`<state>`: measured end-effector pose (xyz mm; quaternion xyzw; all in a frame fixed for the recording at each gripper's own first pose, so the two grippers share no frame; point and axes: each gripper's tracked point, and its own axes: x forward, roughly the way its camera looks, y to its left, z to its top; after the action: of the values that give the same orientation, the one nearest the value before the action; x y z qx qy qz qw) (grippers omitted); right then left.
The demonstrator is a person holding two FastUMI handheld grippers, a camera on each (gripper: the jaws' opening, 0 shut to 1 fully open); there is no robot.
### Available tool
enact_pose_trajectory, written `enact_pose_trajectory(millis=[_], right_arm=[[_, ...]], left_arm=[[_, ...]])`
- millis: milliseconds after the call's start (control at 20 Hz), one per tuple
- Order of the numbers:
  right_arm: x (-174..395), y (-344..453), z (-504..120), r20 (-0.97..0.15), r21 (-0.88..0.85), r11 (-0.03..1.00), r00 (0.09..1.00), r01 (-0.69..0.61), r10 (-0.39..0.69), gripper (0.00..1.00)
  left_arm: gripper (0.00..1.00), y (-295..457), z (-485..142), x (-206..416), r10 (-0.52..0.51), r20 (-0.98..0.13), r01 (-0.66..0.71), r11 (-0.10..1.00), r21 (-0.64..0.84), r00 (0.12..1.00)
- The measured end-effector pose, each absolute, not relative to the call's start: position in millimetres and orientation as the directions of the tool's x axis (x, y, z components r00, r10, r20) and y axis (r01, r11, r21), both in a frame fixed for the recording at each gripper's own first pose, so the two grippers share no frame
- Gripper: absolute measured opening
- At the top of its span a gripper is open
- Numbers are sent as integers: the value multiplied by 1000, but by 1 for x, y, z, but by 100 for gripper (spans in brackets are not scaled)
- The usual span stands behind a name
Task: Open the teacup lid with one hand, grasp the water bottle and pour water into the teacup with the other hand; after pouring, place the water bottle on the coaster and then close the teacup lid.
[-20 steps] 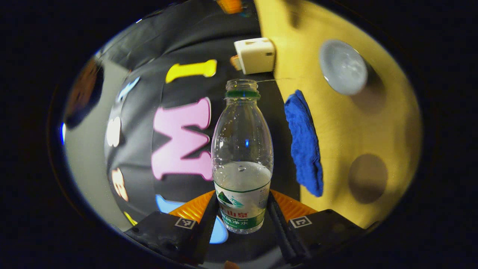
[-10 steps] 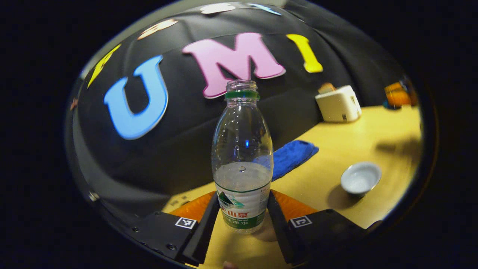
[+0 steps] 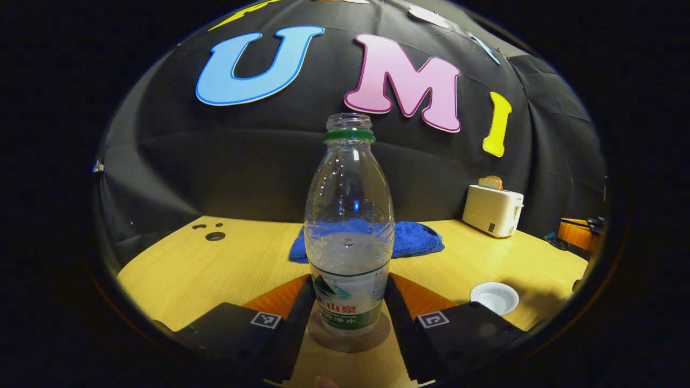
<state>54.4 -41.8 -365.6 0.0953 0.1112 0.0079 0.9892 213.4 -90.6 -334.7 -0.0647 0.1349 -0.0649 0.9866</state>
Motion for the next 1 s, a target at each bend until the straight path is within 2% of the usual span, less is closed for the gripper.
enact_pose_trajectory(millis=[50,100,150,400,550,600,750,800,950,1000], right_arm=[[56,-37,-366,-220,196,981,975,4,40,31],[57,-32,-366,-221,204,979,974,1,45,27],[58,-26,-366,-221,214,977,974,-2,50,31],[70,1,-366,-222,270,963,971,-21,84,31],[77,24,-367,-228,304,952,967,-40,114,31],[79,33,-367,-227,311,949,966,-52,127,27],[85,60,-368,-223,319,943,960,-91,168,22],[85,67,-370,-231,319,943,956,-101,180,31],[88,82,-379,-249,318,940,946,-121,206,31],[88,86,-382,-258,317,940,943,-125,212,27]], left_arm=[[77,-91,-339,216,-143,-251,111,984,-141,957],[77,-90,-341,217,-140,-253,110,986,-129,957],[78,-89,-343,215,-134,-257,107,987,-119,957],[89,-90,-342,211,-146,-262,112,984,-140,954],[90,-87,-349,203,-133,-296,97,986,-135,946],[90,-86,-352,198,-127,-316,88,987,-133,940],[90,-80,-356,179,-115,-347,70,988,-139,931],[90,-78,-355,171,-111,-351,67,989,-135,930],[90,-75,-351,149,-109,-357,81,992,-93,928],[90,-75,-348,143,-109,-355,87,993,-77,928]])
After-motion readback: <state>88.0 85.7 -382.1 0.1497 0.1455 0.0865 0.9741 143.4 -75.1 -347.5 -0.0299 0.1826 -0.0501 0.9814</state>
